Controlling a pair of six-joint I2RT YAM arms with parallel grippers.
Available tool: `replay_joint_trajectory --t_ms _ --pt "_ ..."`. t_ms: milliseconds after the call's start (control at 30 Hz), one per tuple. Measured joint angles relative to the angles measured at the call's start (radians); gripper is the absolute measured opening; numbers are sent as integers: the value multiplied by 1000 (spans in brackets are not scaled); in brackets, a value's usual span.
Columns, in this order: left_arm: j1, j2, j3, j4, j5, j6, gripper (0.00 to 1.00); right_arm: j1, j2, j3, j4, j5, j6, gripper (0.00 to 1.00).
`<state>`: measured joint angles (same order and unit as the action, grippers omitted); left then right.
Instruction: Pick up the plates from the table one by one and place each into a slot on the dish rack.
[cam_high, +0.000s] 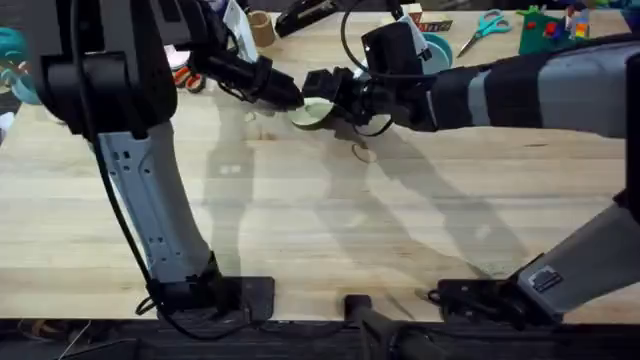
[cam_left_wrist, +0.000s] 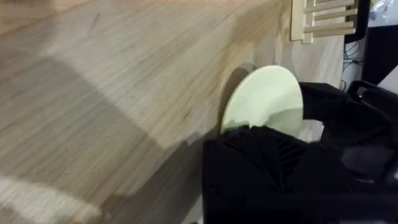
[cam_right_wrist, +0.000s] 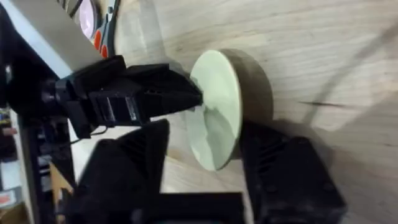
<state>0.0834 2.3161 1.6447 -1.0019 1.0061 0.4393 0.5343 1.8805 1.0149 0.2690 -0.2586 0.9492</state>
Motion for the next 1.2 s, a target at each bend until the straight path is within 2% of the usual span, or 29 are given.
replay_joint_trajectory --t_ms 67,133,200,267,667,800,1000,1200 --pt "0 0 0 1 0 0 38 0 0 -1 -2 2 7 465" --pt "4 0 0 0 2 0 38 -2 0 -3 -6 8 12 253" --pt "7 0 0 0 5 0 38 -3 0 -5 -8 12 15 127" --pt "10 0 0 0 6 0 38 -3 0 -5 -8 11 16 51" --pt "12 0 0 0 19 3 39 -3 0 -6 -1 11 19 33" --pt "12 0 0 -20 19 28 38 -2 -17 -5 -40 11 7 32" --pt "2 -8 -1 -48 10 45 38 0 -133 -10 -173 58 -58 32" --pt "0 -136 -3 -98 -101 52 38 -2 -298 -14 -290 94 -136 32"
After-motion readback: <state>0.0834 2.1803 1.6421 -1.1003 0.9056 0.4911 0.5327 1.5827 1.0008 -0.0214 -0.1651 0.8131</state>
